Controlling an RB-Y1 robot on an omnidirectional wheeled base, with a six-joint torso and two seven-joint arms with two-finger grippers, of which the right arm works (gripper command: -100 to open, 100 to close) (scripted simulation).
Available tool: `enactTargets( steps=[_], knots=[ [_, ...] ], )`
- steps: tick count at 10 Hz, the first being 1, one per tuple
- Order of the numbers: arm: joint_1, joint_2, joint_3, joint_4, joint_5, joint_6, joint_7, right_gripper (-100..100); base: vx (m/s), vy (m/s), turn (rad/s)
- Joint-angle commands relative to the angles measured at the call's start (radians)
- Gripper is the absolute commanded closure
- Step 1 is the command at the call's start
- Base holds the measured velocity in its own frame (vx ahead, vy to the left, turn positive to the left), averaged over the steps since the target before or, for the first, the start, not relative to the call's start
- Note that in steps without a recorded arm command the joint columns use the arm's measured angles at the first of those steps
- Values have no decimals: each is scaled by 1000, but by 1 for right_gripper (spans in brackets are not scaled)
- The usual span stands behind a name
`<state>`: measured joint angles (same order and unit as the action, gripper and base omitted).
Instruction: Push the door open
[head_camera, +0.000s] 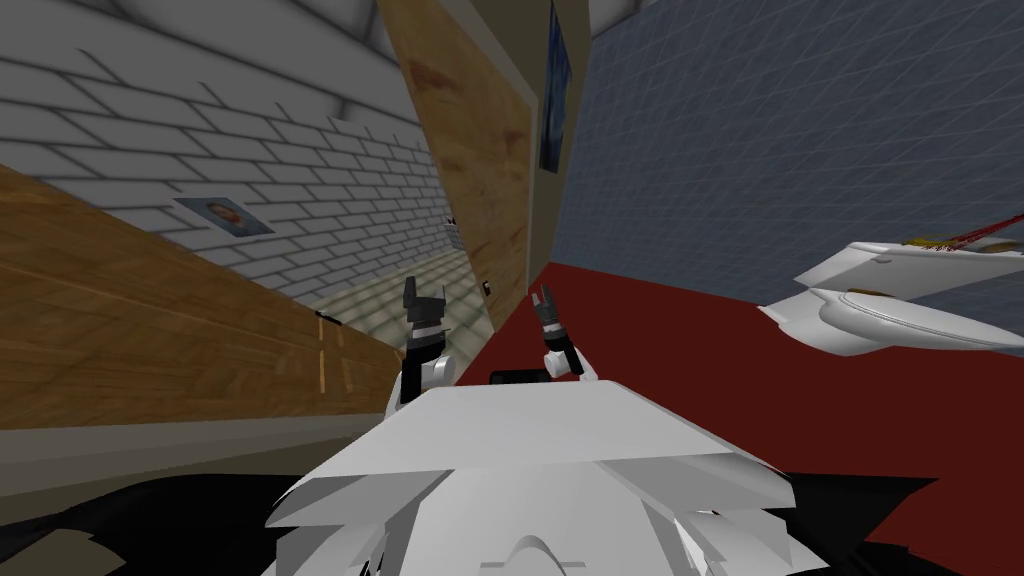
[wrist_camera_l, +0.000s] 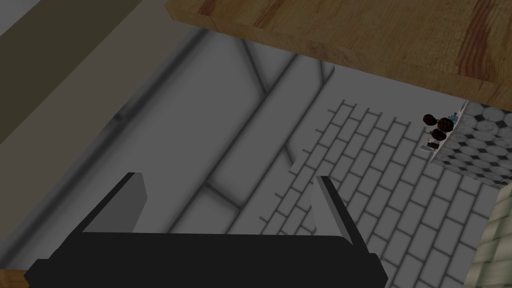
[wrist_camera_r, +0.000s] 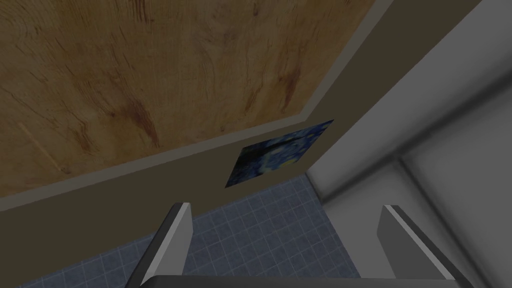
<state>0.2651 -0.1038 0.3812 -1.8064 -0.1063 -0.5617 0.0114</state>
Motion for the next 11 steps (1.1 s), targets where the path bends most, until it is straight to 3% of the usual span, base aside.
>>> enactTargets(
  steps=[1,11],
  knots=[
    [-12,-4,26,28,0,-2,-4,-100,90,7,-18],
    [-99,-22,196,248,3,-50,-27,-100,100,2,-17]
  ],
)
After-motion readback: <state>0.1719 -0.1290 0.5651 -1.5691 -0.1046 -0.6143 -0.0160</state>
